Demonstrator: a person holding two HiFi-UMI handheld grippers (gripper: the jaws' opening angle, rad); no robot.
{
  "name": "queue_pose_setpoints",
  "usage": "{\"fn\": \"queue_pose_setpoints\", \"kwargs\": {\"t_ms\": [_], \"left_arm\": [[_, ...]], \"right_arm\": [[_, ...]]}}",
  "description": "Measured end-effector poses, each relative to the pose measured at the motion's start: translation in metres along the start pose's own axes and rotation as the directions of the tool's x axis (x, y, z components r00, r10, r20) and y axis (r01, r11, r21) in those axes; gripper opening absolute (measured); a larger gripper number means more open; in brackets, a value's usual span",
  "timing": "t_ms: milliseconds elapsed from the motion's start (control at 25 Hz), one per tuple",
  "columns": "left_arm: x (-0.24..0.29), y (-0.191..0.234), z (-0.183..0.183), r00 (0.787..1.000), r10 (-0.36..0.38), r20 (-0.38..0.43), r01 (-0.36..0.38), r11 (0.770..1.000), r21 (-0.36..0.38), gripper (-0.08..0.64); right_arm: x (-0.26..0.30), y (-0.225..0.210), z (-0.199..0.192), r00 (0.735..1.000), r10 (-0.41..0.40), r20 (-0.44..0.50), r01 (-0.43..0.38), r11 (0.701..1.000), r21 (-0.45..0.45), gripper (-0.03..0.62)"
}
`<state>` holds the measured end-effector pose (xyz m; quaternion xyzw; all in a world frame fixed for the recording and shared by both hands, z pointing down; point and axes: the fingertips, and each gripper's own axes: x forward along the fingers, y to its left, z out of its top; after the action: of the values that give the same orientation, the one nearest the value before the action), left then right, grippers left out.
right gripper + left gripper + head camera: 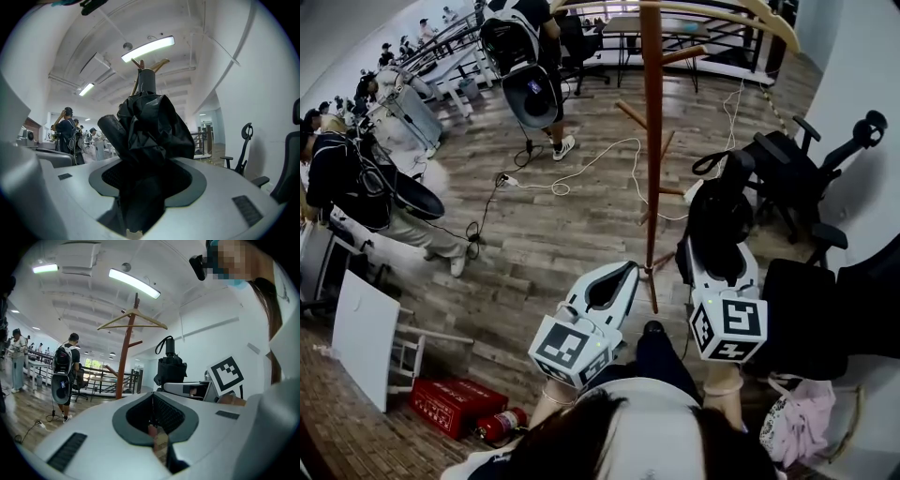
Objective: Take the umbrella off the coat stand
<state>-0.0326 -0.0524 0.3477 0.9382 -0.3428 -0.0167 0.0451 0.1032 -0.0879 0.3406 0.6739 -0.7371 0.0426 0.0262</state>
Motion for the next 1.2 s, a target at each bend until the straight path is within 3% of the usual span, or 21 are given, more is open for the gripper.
{"fn": "queue_pose_setpoints", "kwargs": {"t_ms": [1200], "left_arm": [[-0.068,-0.04,-0.013,0.998,-0.054,0.022,0.054,0.999,-0.005,0.009]], "right_arm": [[-0.078,0.039,-0.019,0.999,-0.032,0.006,0.032,0.999,-0.015,0.253]]}}
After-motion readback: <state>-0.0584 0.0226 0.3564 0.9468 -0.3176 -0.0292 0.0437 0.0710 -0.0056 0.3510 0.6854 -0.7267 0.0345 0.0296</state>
